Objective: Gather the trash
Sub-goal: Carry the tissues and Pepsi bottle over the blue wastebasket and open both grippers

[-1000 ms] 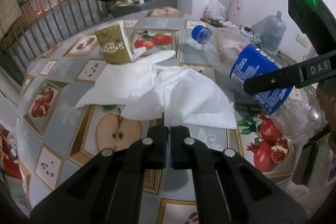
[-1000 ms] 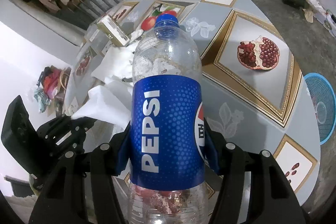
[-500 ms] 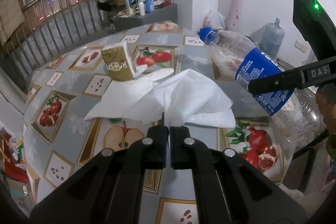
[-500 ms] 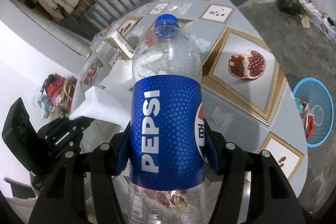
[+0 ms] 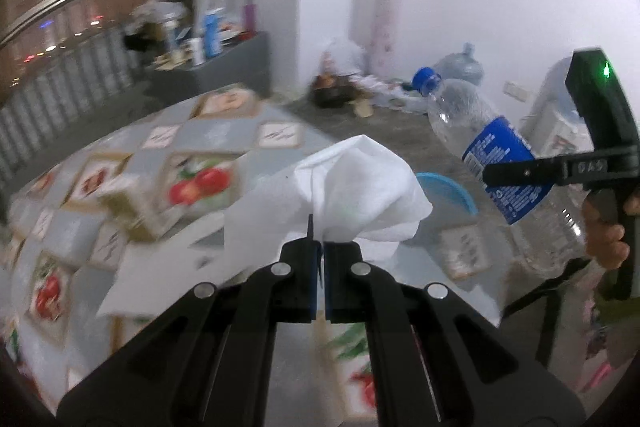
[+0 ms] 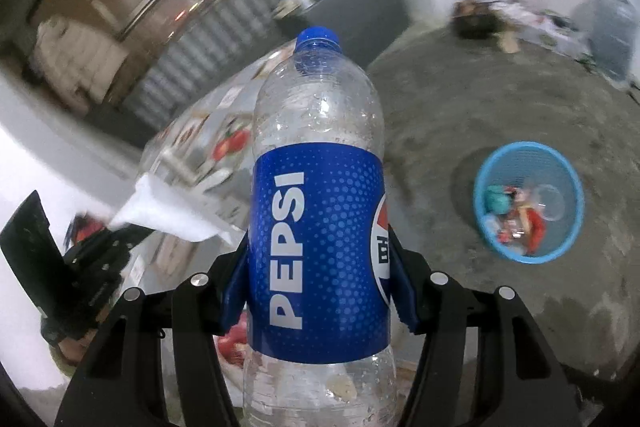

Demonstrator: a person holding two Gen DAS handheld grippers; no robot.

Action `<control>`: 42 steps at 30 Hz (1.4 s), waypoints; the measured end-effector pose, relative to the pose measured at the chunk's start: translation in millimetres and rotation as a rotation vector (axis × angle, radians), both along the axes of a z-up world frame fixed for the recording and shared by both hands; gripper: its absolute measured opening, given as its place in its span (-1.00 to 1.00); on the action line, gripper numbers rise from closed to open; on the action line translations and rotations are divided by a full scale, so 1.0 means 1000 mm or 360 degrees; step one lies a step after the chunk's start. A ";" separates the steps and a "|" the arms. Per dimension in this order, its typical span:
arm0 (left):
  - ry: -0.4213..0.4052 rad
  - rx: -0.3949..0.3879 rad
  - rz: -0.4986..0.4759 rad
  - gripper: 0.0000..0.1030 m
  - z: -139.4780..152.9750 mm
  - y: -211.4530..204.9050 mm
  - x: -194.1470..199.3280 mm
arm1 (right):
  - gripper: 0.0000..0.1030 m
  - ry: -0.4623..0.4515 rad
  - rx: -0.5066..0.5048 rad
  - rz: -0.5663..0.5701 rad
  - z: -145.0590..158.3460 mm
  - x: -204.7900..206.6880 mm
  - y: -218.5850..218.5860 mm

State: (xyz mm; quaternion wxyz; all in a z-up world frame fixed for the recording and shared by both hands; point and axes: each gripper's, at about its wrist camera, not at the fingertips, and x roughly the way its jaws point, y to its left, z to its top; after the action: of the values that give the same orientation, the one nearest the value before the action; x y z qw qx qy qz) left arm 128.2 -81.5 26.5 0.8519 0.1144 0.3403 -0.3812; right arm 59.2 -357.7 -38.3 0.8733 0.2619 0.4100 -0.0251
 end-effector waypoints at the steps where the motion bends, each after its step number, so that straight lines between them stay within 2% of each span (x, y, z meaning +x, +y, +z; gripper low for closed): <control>1: 0.0015 -0.0016 -0.0046 -1.00 0.003 -0.014 0.003 | 0.14 -0.0002 -0.0003 -0.0040 0.000 -0.006 -0.009; 3: 0.0045 -0.0041 -0.0121 -1.00 0.006 -0.038 0.008 | 0.14 -0.0001 -0.0008 -0.0158 -0.003 -0.021 -0.036; 7: 0.0185 -0.0078 -0.0287 -1.00 0.004 -0.099 0.022 | 0.14 0.0030 -0.0005 -0.0328 -0.017 -0.039 -0.078; 10: 0.0321 -0.0037 -0.0396 -1.00 -0.012 -0.157 0.034 | 0.14 0.0074 0.0080 -0.0424 -0.040 -0.049 -0.108; 17: 0.0526 0.0254 -0.0514 -0.99 -0.080 -0.268 0.053 | 0.14 0.0240 0.0287 -0.0552 -0.110 -0.043 -0.159; 22: 0.0545 0.0455 -0.0547 -0.95 -0.125 -0.343 0.066 | 0.15 0.0311 0.0361 -0.0629 -0.145 -0.018 -0.195; 23: 0.0549 0.0482 -0.0550 -0.67 -0.131 -0.355 0.070 | 0.15 0.0318 0.0378 -0.0641 -0.156 -0.008 -0.206; 24: 0.0563 0.0489 -0.0555 -0.04 -0.139 -0.367 0.074 | 0.21 0.0322 0.0382 -0.0648 -0.165 -0.004 -0.213; 25: 0.0579 0.0465 -0.0546 0.31 -0.148 -0.380 0.079 | 0.37 0.0334 0.0374 -0.0669 -0.176 0.003 -0.221; 26: 0.0567 0.0445 -0.0521 0.66 -0.152 -0.386 0.081 | 0.39 0.0352 0.0349 -0.0693 -0.184 0.008 -0.228; 28: 0.0562 0.0436 -0.0434 0.66 -0.161 -0.397 0.083 | 0.39 0.0416 0.0237 -0.0756 -0.197 0.013 -0.239; 31: 0.0630 0.0391 -0.0432 0.66 -0.163 -0.397 0.081 | 0.39 0.0361 0.0317 -0.0799 -0.206 0.003 -0.241; 32: 0.0606 0.0358 -0.0442 0.66 -0.158 -0.395 0.079 | 0.39 0.0346 0.0334 -0.0809 -0.207 0.000 -0.240; 38: 0.0399 0.0237 -0.0506 0.66 -0.120 -0.377 0.062 | 0.39 0.0318 0.0188 -0.0847 -0.201 -0.023 -0.228; 42: 0.0321 0.0182 -0.0496 0.66 -0.095 -0.362 0.056 | 0.40 0.0310 0.0081 -0.0826 -0.195 -0.031 -0.217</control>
State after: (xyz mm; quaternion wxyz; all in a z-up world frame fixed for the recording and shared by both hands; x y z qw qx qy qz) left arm 183.7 -443.1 -68.9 0.7364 0.1751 0.4231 -0.4980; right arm 27.8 -574.6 -233.8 0.7872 0.3764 0.4118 -0.2627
